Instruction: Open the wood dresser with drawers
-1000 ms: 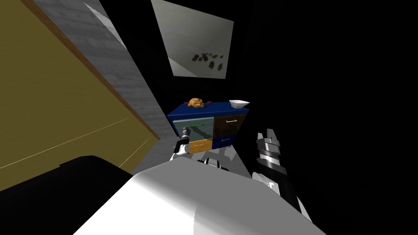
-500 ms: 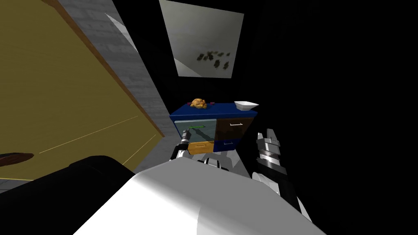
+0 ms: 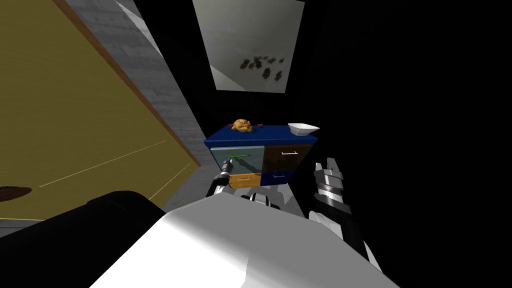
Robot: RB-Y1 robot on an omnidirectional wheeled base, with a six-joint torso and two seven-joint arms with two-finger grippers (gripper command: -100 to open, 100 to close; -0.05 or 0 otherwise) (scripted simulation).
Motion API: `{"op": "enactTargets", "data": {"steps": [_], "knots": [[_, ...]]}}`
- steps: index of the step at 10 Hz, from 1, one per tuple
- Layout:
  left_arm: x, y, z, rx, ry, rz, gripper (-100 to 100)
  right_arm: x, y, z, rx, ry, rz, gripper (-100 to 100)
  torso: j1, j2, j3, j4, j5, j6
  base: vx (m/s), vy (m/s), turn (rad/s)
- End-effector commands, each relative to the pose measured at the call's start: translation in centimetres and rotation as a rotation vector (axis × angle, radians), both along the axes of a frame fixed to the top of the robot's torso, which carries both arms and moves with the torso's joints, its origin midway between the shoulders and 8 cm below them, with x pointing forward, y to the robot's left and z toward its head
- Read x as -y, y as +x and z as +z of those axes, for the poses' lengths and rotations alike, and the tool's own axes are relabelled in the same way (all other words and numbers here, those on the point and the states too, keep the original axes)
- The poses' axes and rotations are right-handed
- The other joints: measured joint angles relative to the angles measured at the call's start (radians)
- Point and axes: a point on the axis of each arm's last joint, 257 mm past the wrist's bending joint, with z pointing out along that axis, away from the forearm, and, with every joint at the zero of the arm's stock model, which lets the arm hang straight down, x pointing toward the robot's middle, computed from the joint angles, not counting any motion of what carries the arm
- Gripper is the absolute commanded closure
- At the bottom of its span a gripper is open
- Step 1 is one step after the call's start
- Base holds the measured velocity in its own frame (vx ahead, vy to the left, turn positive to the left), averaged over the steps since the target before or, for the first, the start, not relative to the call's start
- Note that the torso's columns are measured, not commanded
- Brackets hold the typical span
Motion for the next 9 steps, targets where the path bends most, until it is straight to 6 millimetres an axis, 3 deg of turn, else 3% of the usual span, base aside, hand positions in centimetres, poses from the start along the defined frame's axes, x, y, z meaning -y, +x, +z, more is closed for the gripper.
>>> {"op": "enactTargets", "data": {"steps": [1,9], "knots": [[-0.13,0.12,1.69,0.033,0.009,0.005,-100,0.00,0.00,0.00,0.000,0.000,0.000,0,-0.002,0.002,0.001,0.001,-0.001,0.002,0.009,-0.022,0.008],[-0.27,-0.42,2.23,0.033,-0.005,0.023,-100,0.00,0.00,0.00,0.000,0.000,0.000,0,-0.010,0.002,0.001,0.001,-0.003,0.005,0.011,-0.021,0.015]]}}
